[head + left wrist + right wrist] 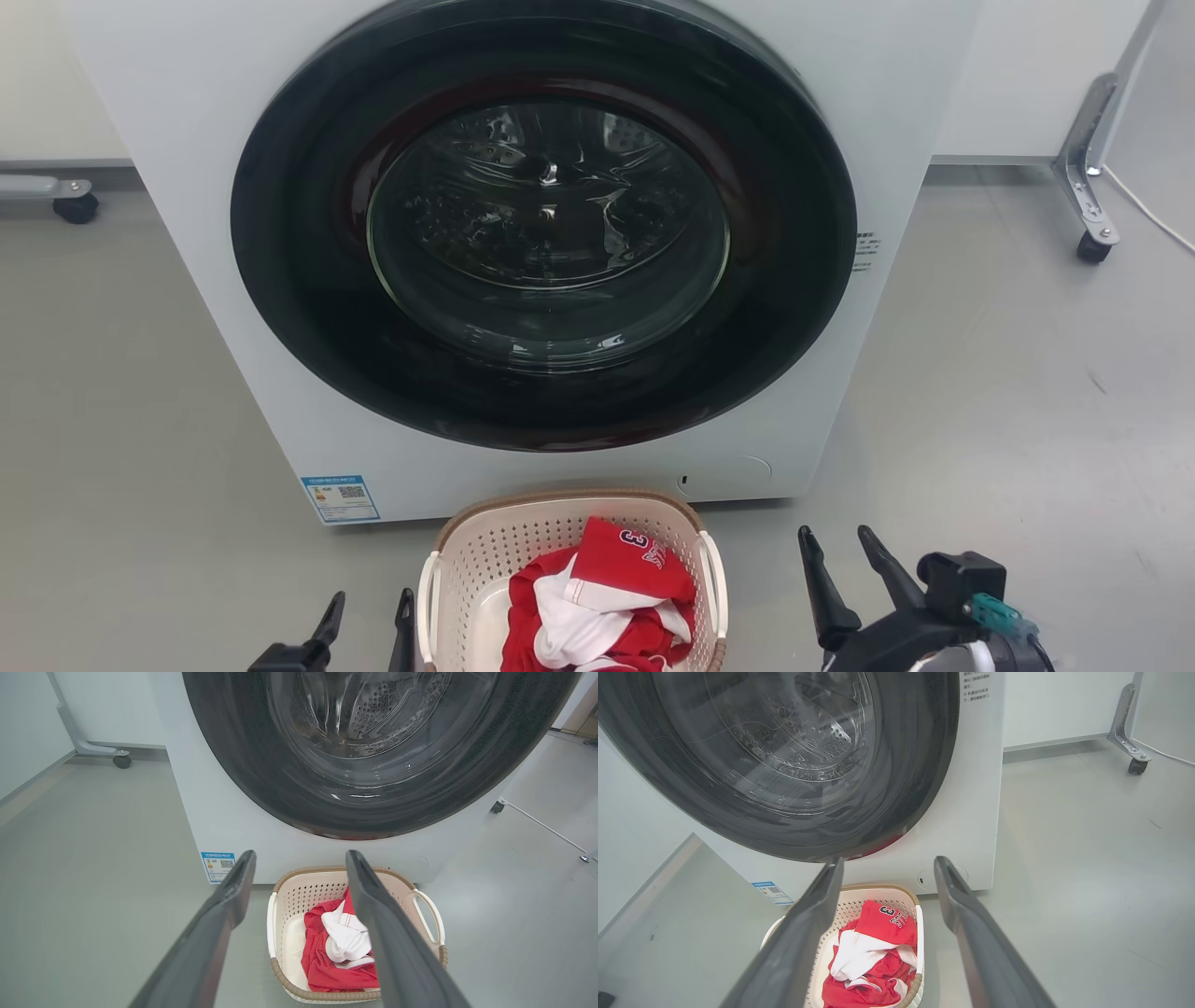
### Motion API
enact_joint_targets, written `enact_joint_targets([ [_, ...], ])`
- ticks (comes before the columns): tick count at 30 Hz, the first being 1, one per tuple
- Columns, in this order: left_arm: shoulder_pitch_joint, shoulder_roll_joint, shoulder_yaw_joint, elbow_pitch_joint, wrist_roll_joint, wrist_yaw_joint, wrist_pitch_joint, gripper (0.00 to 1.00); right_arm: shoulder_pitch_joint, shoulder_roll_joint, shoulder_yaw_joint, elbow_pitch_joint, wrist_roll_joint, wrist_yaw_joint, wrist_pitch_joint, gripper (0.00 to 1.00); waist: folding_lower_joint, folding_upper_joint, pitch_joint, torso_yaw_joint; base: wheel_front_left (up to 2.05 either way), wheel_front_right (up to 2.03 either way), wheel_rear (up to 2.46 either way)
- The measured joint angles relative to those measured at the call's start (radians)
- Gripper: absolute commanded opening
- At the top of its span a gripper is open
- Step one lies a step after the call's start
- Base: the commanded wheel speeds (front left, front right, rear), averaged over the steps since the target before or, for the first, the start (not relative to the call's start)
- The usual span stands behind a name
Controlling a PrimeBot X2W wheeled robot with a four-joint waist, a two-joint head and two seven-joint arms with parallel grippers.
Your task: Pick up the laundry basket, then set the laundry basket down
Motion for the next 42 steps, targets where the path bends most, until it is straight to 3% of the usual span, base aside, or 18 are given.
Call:
enact_joint_targets([
  [18, 0.163, -0.048, 0.163, -0.242, 0.181, 0.0, 0.0, 1.0, 0.215, 0.025, -0.213, -0.276, -0.264, 0.0, 0.0, 1.0, 0.0001, 0.0001, -0.008, -0.02, 0.0, 0.0, 0.0],
  [42, 0.218, -0.079, 0.203, -0.336, 0.294, 0.0, 0.0, 1.0, 0.288, 0.07, -0.293, -0.409, -0.4, 0.0, 0.0, 1.0, 0.0002, 0.0001, -0.008, -0.037, 0.0, 0.0, 0.0],
])
